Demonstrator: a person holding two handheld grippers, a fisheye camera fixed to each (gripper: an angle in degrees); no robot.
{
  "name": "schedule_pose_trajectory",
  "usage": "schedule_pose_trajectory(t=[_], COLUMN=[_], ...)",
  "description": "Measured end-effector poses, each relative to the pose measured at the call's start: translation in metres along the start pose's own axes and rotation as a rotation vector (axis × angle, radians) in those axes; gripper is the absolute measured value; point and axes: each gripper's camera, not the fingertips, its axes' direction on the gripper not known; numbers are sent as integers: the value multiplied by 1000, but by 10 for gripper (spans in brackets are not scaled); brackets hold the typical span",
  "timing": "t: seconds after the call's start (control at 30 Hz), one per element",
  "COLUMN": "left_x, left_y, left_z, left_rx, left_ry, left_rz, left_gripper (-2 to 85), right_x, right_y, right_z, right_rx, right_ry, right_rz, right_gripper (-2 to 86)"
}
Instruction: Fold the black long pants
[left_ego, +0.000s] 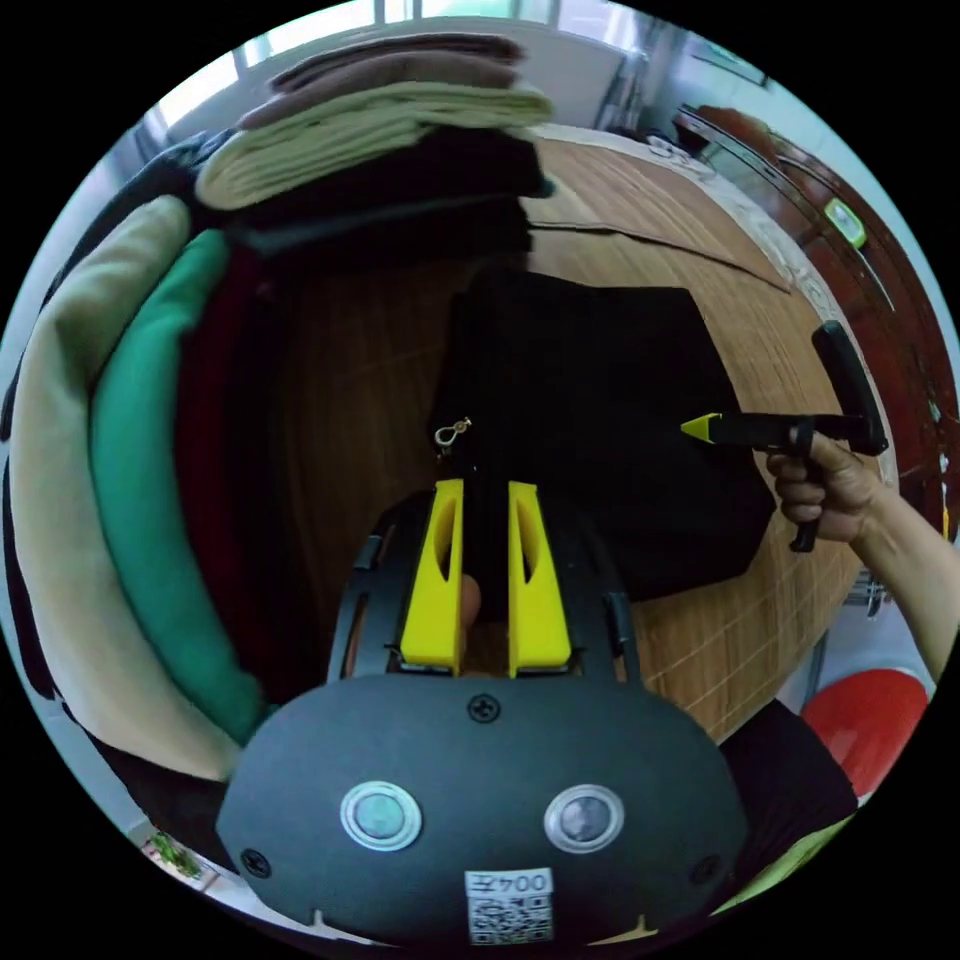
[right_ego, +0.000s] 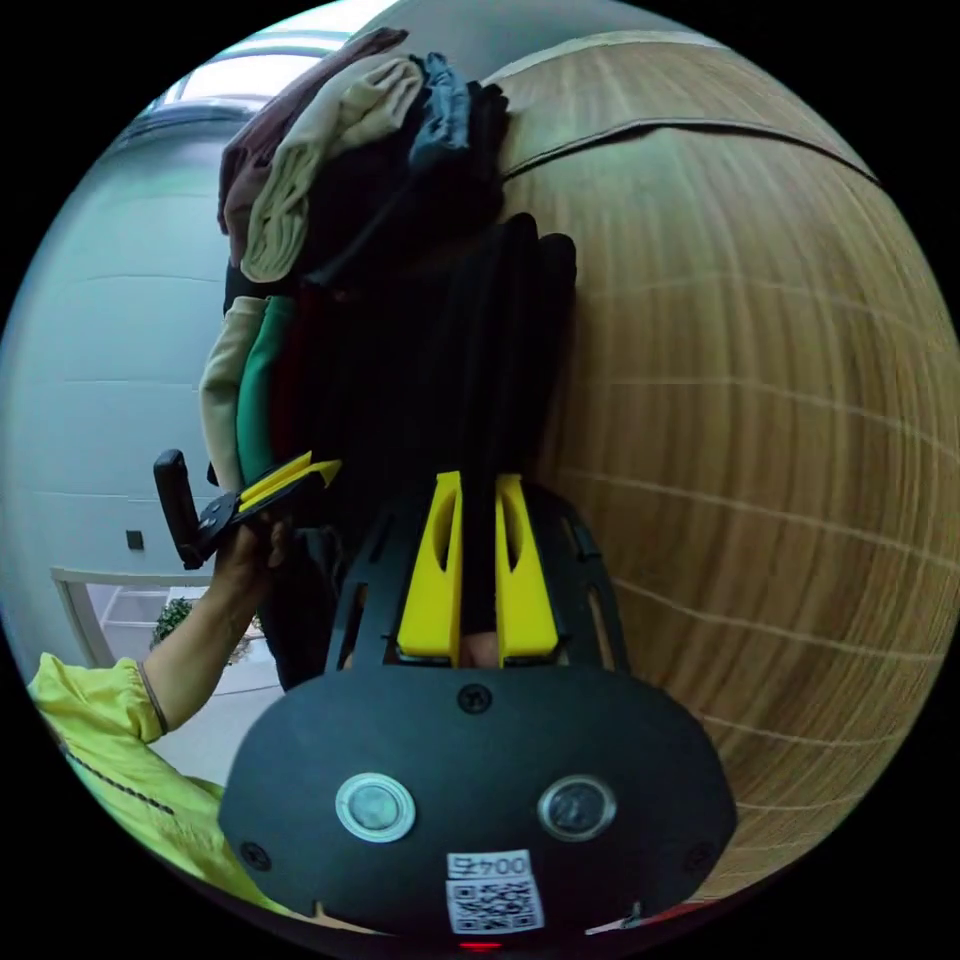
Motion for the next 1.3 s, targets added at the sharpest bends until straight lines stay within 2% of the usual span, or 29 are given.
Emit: schedule_pose_trajectory(t=[0.17, 0.4, 0.5, 0.57, 0.63, 0.77, 0.83, 0.93, 1.0, 1.03, 1.1, 1.13, 1.17, 1.23, 1.3], left_x=[-45, 14, 32, 44, 62, 107, 140, 160, 164, 163, 158, 160, 165, 187, 205], left_y=[-9, -24, -33, -30, -26, -29, -53, -80, -84, -83, -81, -82, -83, -86, -86], left_z=[-39, -92, -129, -166, -214, -261, -256, -227, -213, -215, -223, -230, -235, -255, -267], left_rx=[35, 25, 26, 118, 200, 276, 195, 37, 0, 22, 40, 46, 48, 62, 87], left_ry=[57, -26, -6, 37, 49, 37, -34, -99, -50, 2, 114, 159, 156, 135, 110], left_rz=[-152, -153, -199, -214, -242, -190, -131, -163, -202, -245, -328, -346, -340, -351, -348], left_gripper=[74, 100, 109, 102, 92, 68, 39, 16, 10, 8, 6, 5, 4, 3, 3], right_x=[-116, -192, -235, -278, -312, -390, -420, -457, -461, -453, -447, -450, -461, -485, -492], right_y=[-82, -136, -123, -99, -83, -62, -55, -47, -51, -56, -69, -88, -103, -108, -110], right_z=[91, 141, 114, 91, 94, 149, 173, 212, 248, 268, 267, 262, 257, 245, 250], right_rx=[-44, -134, 72, 247, 283, 183, 164, 154, 56, -2, 5, -50, -102, -49, -80], right_ry=[82, 118, 161, 163, 193, 333, 402, 509, 598, 605, 506, 440, 428, 533, 556], right_rz=[-107, -109, -101, -150, -200, -342, -400, -498, -545, -577, -576, -543, -536, -576, -615], right_gripper=[59, 83, 97, 94, 81, 62, 57, 52, 52, 47, 39, 34, 28, 40, 46])
